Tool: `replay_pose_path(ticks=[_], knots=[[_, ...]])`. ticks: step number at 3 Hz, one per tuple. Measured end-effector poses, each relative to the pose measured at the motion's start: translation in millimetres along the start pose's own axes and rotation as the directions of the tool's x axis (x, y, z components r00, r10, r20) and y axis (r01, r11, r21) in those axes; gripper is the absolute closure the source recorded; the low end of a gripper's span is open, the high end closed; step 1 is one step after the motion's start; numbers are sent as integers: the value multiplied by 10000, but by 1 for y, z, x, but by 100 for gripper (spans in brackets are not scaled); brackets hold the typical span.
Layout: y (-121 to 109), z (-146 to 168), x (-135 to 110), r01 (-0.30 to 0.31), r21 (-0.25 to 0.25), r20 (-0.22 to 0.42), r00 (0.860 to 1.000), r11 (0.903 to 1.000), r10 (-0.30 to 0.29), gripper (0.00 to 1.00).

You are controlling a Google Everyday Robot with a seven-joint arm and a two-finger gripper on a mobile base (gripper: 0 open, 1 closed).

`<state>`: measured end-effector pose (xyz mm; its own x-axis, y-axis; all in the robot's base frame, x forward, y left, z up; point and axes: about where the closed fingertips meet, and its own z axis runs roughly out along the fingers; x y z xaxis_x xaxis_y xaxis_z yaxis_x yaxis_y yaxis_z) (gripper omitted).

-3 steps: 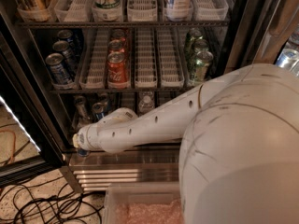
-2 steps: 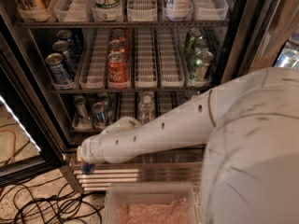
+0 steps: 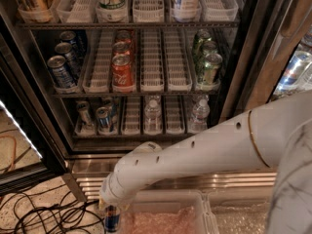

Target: Pick redbull can from bottom shelf of fridge

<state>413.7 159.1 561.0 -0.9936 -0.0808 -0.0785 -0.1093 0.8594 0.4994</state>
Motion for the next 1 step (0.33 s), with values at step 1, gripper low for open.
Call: replay_pose_path(ticks=[1], knots=[[-46, -13, 44, -1354, 848, -655, 9878, 9872, 1411, 100]])
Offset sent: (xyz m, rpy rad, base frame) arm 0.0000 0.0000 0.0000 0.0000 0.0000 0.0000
